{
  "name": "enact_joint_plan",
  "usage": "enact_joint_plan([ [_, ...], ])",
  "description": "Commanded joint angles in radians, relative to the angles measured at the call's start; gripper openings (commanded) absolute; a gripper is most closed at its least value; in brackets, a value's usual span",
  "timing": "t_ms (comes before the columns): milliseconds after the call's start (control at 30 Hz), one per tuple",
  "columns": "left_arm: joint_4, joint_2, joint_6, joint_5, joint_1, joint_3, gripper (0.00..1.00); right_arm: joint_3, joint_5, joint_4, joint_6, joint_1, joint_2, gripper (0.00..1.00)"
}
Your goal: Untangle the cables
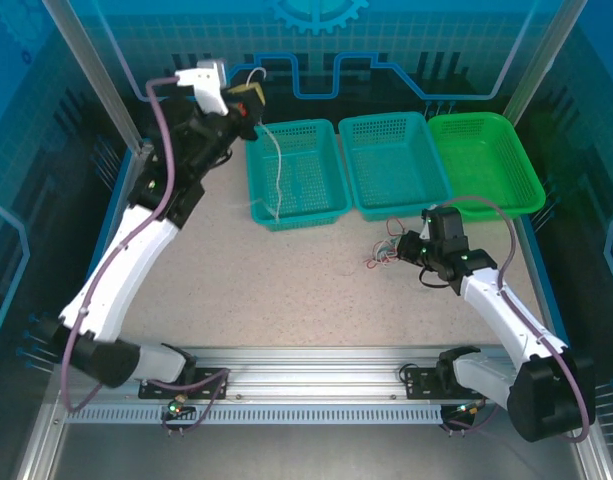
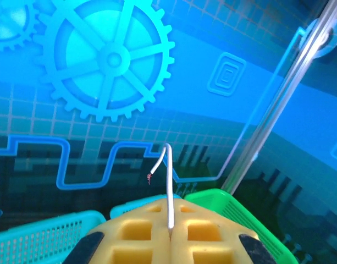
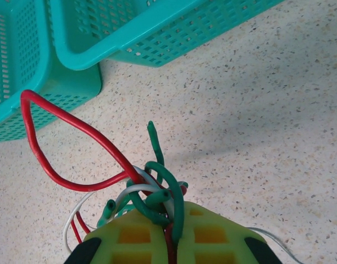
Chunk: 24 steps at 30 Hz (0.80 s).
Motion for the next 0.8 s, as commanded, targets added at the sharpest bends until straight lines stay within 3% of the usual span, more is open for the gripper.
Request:
enact_joint_plan([
  [0,0.014,0.124,0.038,0.025,0.039,0.104,0.00,0.045,-0.016,0.000,-0.029,0.022,-0.025,0.00],
  [167,-0.020,0.307,-0.024,0.053,0.078,0.197,0.00,0.051,-0.017,-0.016,-0.037,0.032,-0.035,0.00],
  [433,-0.074,0.486,-0.091,0.049,0.091,0.161,0.00,0.058,-0.020,-0.056,-0.055,0.043,-0.047,0.00],
  [533,-0.097,0.492,-0.104,0.051,0.091,0.142,0.34,0.070,-0.021,-0.074,-0.061,0.046,-0.048,0.01],
  [600,-0.056,0.442,-0.106,0.070,0.090,0.081,0.47,0.079,-0.034,-0.077,-0.071,0.051,-0.048,0.01],
  [767,0.035,0.216,-0.091,0.154,0.081,-0.125,0.51,0.129,-0.066,-0.083,-0.120,0.096,-0.028,0.01],
])
